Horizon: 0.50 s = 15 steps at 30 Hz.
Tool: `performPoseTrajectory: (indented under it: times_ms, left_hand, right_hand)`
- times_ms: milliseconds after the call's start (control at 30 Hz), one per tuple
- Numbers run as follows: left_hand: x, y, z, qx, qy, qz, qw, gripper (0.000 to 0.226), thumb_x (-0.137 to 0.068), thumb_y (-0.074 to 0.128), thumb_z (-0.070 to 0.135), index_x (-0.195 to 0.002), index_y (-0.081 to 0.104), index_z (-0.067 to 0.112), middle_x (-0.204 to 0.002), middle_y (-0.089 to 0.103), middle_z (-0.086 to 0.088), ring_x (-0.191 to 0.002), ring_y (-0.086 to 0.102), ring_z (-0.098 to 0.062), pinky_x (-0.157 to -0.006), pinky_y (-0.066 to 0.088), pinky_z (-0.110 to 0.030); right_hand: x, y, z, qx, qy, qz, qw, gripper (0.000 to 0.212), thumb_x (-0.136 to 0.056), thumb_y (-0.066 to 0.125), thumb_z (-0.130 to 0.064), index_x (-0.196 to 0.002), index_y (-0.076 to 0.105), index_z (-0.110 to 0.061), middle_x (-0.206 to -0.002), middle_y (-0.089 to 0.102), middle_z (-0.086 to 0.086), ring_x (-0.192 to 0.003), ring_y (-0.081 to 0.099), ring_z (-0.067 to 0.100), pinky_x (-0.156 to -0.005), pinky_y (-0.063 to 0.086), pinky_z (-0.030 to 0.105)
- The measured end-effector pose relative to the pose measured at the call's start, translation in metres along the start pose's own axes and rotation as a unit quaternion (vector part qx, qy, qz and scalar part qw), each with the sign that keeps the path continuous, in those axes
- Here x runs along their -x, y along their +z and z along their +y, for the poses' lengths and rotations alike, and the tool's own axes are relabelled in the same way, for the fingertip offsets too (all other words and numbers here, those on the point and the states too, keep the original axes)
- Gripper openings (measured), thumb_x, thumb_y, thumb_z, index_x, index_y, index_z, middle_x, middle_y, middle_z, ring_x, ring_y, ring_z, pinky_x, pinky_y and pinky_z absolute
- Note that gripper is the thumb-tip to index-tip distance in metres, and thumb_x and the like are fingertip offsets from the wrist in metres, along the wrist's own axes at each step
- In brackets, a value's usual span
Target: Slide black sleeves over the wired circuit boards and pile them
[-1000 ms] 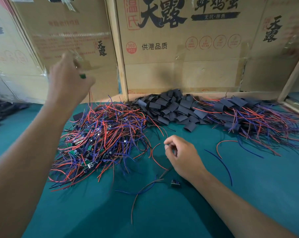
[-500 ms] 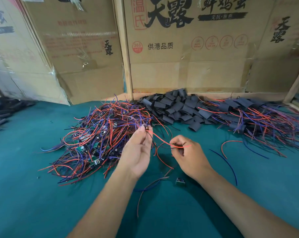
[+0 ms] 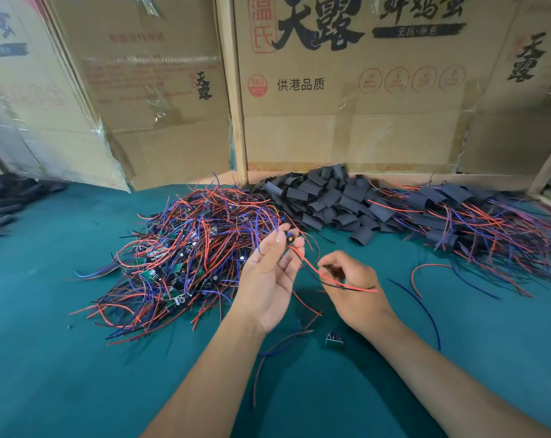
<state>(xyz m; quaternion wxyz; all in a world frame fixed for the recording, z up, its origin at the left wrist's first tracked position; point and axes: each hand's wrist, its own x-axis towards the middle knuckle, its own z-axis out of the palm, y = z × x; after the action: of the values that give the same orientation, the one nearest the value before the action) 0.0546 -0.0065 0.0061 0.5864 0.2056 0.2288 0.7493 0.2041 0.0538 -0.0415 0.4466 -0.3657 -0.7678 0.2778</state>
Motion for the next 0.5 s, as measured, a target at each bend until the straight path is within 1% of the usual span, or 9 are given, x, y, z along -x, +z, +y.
performPoseTrajectory:
  times_ms: [33, 100, 200, 267, 300, 333, 400, 467, 500]
  left_hand:
    - [-0.001, -0.001, 0.000, -0.003, 0.004, 0.010, 1.000, 0.024, -0.087, 0.065, 0.017, -0.108, 0.070, 0.008, -0.102, 0.072, -0.007, -0.083, 0.071, -0.014, -0.073, 0.057, -0.019]
    - [-0.003, -0.006, 0.000, 0.003, 0.016, 0.020, 1.000, 0.028, -0.084, 0.066, 0.017, -0.111, 0.067, 0.006, -0.100, 0.073, -0.007, -0.084, 0.071, -0.014, -0.076, 0.057, -0.019]
    - [-0.004, -0.013, 0.002, 0.013, 0.030, 0.017, 0.999, 0.032, -0.086, 0.064, 0.014, -0.116, 0.062, 0.004, -0.102, 0.072, -0.008, -0.090, 0.071, -0.015, -0.081, 0.057, -0.020]
    - [-0.004, -0.017, 0.005, 0.025, 0.035, 0.014, 0.999, 0.030, -0.088, 0.063, 0.013, -0.116, 0.062, 0.003, -0.105, 0.072, -0.010, -0.092, 0.071, -0.017, -0.082, 0.056, -0.021]
    - [-0.004, -0.017, 0.005, 0.027, 0.037, 0.012, 0.999, 0.028, -0.089, 0.063, 0.013, -0.115, 0.062, 0.003, -0.105, 0.072, -0.011, -0.092, 0.071, -0.017, -0.081, 0.056, -0.021]
    - [-0.004, -0.017, 0.005, 0.020, 0.038, 0.013, 0.999, 0.026, -0.089, 0.064, 0.014, -0.113, 0.063, 0.004, -0.105, 0.071, -0.011, -0.091, 0.071, -0.017, -0.079, 0.056, -0.021]
    - [-0.004, -0.015, 0.004, -0.020, 0.039, 0.028, 0.999, 0.024, -0.088, 0.066, 0.021, -0.110, 0.066, 0.010, -0.104, 0.071, -0.007, -0.084, 0.069, -0.013, -0.072, 0.056, -0.020]
    - [-0.004, -0.015, 0.003, -0.065, 0.036, 0.047, 0.996, 0.023, -0.089, 0.065, 0.027, -0.109, 0.067, 0.017, -0.103, 0.072, 0.000, -0.073, 0.063, -0.007, -0.062, 0.053, -0.018]
    - [-0.003, -0.015, 0.004, -0.077, 0.034, 0.055, 0.995, 0.022, -0.091, 0.064, 0.027, -0.110, 0.067, 0.017, -0.102, 0.071, 0.001, -0.068, 0.059, -0.006, -0.059, 0.051, -0.017]
  right_hand:
    - [-0.001, 0.000, -0.001, 0.002, 0.012, 0.005, 1.000, 0.015, -0.089, 0.063, -0.007, -0.087, 0.062, -0.022, -0.068, 0.060, 0.000, -0.060, 0.051, 0.019, -0.059, 0.044, 0.027]
    - [-0.002, -0.001, -0.004, 0.004, 0.036, 0.017, 0.999, 0.017, -0.090, 0.063, -0.008, -0.087, 0.063, -0.025, -0.070, 0.064, 0.001, -0.062, 0.055, 0.015, -0.060, 0.044, 0.021]
    - [-0.005, -0.013, -0.007, -0.007, 0.065, 0.066, 0.996, 0.015, -0.091, 0.062, -0.010, -0.086, 0.065, -0.025, -0.073, 0.067, -0.009, -0.066, 0.057, 0.001, -0.062, 0.041, 0.010]
    - [-0.017, -0.027, -0.006, 0.006, 0.099, 0.104, 0.990, 0.013, -0.091, 0.060, -0.015, -0.085, 0.065, -0.025, -0.072, 0.066, -0.012, -0.065, 0.056, -0.001, -0.060, 0.040, 0.014]
    - [-0.028, -0.034, -0.004, 0.036, 0.130, 0.104, 0.985, 0.010, -0.091, 0.059, -0.019, -0.085, 0.064, -0.026, -0.075, 0.066, -0.011, -0.070, 0.059, 0.003, -0.061, 0.041, 0.019]
    - [-0.043, -0.041, 0.001, 0.092, 0.173, 0.084, 0.977, 0.008, -0.092, 0.056, -0.025, -0.086, 0.063, -0.025, -0.081, 0.067, -0.008, -0.077, 0.061, 0.012, -0.063, 0.042, 0.026]
    - [-0.075, -0.051, 0.009, 0.250, 0.263, 0.013, 0.932, 0.026, -0.093, 0.050, -0.037, -0.091, 0.062, -0.014, -0.092, 0.066, 0.007, -0.087, 0.061, 0.030, -0.068, 0.042, 0.032]
    - [-0.100, -0.057, 0.015, 0.357, 0.315, -0.055, 0.878, 0.043, -0.097, 0.044, -0.044, -0.088, 0.061, -0.006, -0.097, 0.066, 0.015, -0.090, 0.064, 0.033, -0.072, 0.046, 0.034]
    - [-0.108, -0.057, 0.018, 0.384, 0.324, -0.082, 0.861, 0.045, -0.098, 0.041, -0.044, -0.088, 0.062, -0.005, -0.099, 0.067, 0.015, -0.091, 0.065, 0.032, -0.073, 0.047, 0.034]
